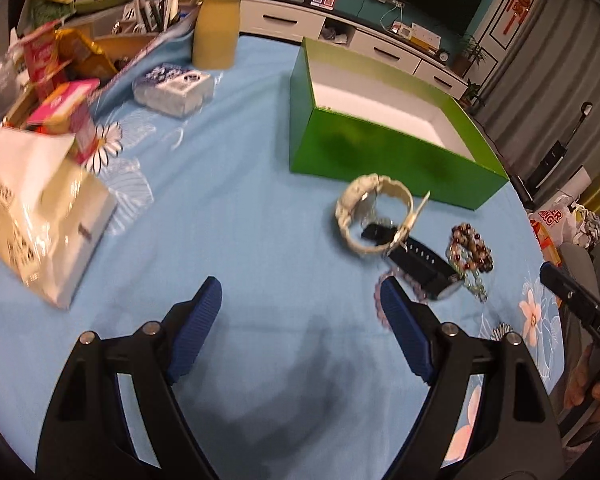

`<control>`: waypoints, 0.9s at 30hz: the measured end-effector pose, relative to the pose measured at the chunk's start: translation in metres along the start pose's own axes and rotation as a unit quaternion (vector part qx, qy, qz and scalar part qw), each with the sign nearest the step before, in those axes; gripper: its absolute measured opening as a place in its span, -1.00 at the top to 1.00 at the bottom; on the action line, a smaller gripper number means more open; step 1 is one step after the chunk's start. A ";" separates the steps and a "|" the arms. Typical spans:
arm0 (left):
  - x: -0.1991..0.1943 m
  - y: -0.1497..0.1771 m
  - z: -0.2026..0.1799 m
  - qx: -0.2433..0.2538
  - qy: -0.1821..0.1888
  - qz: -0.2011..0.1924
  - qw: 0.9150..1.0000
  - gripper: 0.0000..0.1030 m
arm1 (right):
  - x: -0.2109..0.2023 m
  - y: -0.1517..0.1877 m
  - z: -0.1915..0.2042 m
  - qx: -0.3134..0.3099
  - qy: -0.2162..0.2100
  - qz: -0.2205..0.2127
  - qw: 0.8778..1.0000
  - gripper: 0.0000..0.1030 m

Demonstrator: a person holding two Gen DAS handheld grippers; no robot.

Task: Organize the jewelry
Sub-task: 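Grasp the white watch with the left gripper while the right gripper grasps the black-strap watch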

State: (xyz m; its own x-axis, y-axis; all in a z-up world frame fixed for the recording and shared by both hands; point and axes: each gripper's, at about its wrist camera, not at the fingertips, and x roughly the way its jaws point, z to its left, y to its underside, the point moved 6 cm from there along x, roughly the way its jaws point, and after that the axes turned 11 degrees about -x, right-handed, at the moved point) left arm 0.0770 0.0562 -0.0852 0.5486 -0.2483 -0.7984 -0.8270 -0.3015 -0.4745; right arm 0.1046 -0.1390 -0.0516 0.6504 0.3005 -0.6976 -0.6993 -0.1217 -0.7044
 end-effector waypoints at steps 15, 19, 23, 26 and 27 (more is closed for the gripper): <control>0.020 0.001 -0.009 -0.003 0.016 0.018 1.000 -0.61 | 0.035 0.005 0.072 -0.107 -0.084 0.028 0.990 0.42; 0.030 -0.009 -0.010 -0.008 0.024 0.020 0.999 -0.61 | 0.049 -0.001 0.078 -0.139 -0.076 0.035 0.987 0.42; 0.037 -0.017 -0.014 -0.003 0.026 0.016 1.000 -0.61 | 0.066 -0.006 0.086 -0.183 -0.069 0.045 0.980 0.42; 0.042 -0.022 -0.017 0.005 0.028 0.013 0.999 -0.61 | 0.081 -0.009 0.092 -0.215 -0.069 0.054 0.973 0.42; 0.044 -0.023 -0.017 0.006 0.029 0.013 0.999 -0.61 | 0.085 -0.010 0.094 -0.225 -0.070 0.058 0.970 0.42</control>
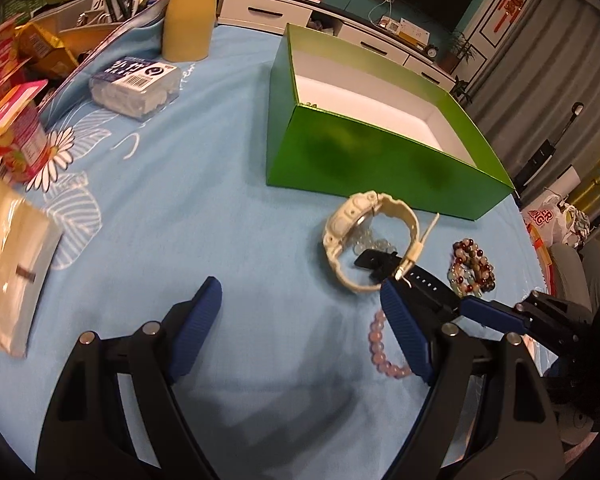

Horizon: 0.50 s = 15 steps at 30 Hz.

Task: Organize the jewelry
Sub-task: 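Grasp the white watch with the left gripper while the right gripper grasps the black-strap watch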

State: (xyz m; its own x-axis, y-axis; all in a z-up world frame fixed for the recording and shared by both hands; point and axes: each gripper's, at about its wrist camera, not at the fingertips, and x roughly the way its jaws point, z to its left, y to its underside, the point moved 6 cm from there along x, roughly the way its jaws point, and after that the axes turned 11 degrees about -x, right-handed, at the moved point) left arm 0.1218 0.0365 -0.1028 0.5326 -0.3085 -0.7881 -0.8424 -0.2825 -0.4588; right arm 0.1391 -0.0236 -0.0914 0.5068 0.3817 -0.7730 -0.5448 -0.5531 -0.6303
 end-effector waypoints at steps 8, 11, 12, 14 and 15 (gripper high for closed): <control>0.012 -0.011 -0.004 0.010 0.010 0.004 1.000 -0.61 | 0.018 -0.005 0.003 -0.085 0.004 0.037 0.996 0.48; 0.017 -0.014 -0.008 0.014 0.023 0.008 1.000 -0.61 | 0.021 -0.002 0.006 -0.114 0.011 0.046 0.992 0.72; 0.018 -0.014 -0.010 0.015 0.027 0.009 0.999 -0.61 | 0.020 -0.002 0.007 -0.123 0.013 0.045 0.991 0.82; 0.021 -0.016 -0.015 0.023 0.037 0.010 0.999 -0.61 | 0.018 -0.001 0.009 -0.136 0.014 0.044 0.990 0.86; 0.022 -0.016 -0.016 0.026 0.041 0.010 0.999 -0.61 | 0.016 0.001 0.010 -0.140 0.017 0.042 0.989 0.89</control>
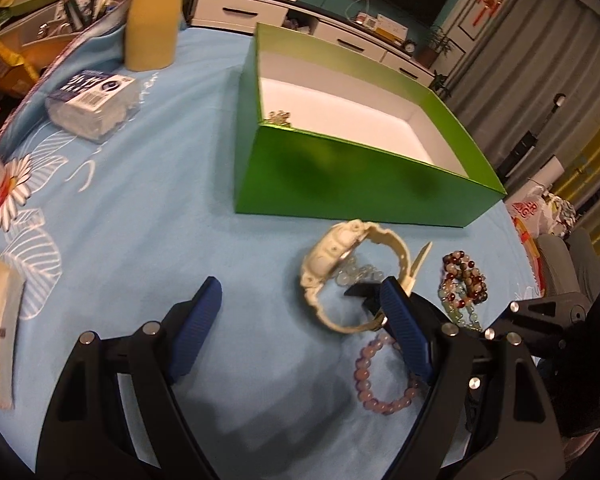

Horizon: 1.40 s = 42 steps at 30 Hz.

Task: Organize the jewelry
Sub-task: 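Grasp the white watch with the left gripper while the right gripper grasps the black-strap watch, then lower both watches into the green box and open both grippers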

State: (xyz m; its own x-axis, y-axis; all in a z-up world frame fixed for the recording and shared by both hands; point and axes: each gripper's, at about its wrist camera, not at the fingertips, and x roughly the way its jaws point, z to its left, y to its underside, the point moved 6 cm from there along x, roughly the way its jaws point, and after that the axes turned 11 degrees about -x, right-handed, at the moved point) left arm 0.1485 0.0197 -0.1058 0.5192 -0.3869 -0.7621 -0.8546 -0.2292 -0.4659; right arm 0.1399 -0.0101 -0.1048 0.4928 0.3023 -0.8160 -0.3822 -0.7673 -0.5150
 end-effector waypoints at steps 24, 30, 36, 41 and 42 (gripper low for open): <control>0.031 0.009 -0.034 0.057 0.014 0.036 0.998 0.49 | -0.051 0.038 -0.042 0.206 0.016 -0.069 0.976 0.90; 0.028 0.014 -0.037 0.066 -0.012 0.022 0.998 0.54 | -0.049 0.038 -0.042 0.216 0.017 -0.071 0.974 0.90; 0.014 0.017 -0.042 0.069 -0.027 0.004 0.997 0.55 | -0.054 0.035 -0.046 0.222 0.022 -0.079 0.972 0.90; -0.006 0.018 -0.049 0.080 -0.036 -0.013 0.996 0.55 | -0.063 0.034 -0.045 0.220 0.031 -0.087 0.971 0.90; -0.010 0.018 -0.051 0.081 -0.037 -0.017 0.996 0.55 | -0.066 0.036 -0.044 0.220 0.033 -0.090 0.971 0.90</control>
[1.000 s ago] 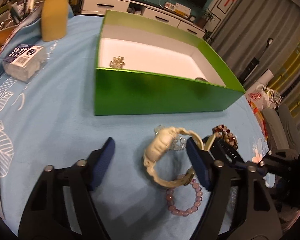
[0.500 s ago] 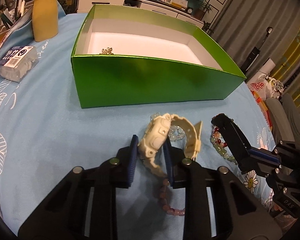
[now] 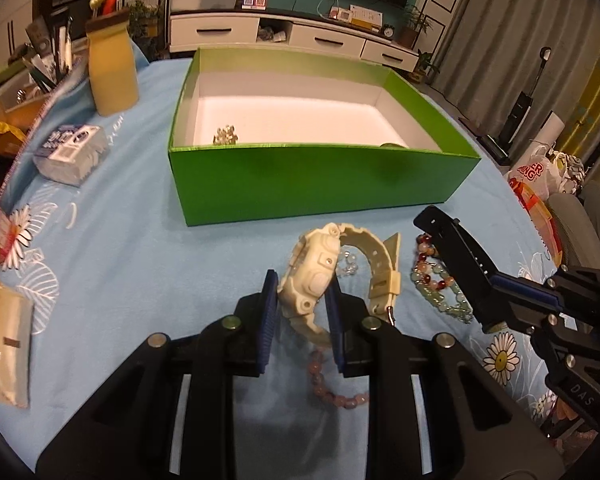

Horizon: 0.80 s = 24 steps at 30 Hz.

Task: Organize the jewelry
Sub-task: 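Lower both watches into the green box and open both grippers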

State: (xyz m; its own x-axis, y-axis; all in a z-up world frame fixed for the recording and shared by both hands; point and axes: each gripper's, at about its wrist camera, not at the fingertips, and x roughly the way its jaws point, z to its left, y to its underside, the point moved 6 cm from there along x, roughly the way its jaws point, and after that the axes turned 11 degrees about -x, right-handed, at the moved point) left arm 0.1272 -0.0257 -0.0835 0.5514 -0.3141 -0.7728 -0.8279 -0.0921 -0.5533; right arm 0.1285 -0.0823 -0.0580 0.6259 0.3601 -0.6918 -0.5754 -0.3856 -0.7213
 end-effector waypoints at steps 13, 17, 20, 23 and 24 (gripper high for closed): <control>-0.051 -0.021 -0.007 0.001 -0.006 -0.046 0.999 0.55 | -0.029 -0.019 -0.015 0.009 0.030 -0.038 0.999 0.90; -0.064 -0.036 -0.008 -0.003 -0.003 -0.060 0.998 0.54 | -0.037 -0.031 -0.026 0.011 0.044 -0.053 0.998 0.90; -0.066 -0.048 -0.007 -0.008 -0.002 -0.067 0.998 0.55 | -0.040 -0.040 -0.035 0.012 0.053 -0.063 0.997 0.90; -0.065 -0.061 -0.007 -0.014 -0.002 -0.072 0.997 0.55 | -0.039 -0.050 -0.043 0.010 0.063 -0.069 0.996 0.90; -0.065 -0.064 -0.007 -0.016 -0.002 -0.073 0.997 0.55 | -0.038 -0.053 -0.044 0.010 0.064 -0.071 0.995 0.90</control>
State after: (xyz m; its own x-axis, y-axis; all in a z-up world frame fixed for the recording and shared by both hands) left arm 0.1443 -0.0059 0.0041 0.6669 -0.2907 -0.6861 -0.7414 -0.1667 -0.6500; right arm 0.1586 -0.1127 0.0082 0.7635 0.2975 -0.5731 -0.4853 -0.3211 -0.8132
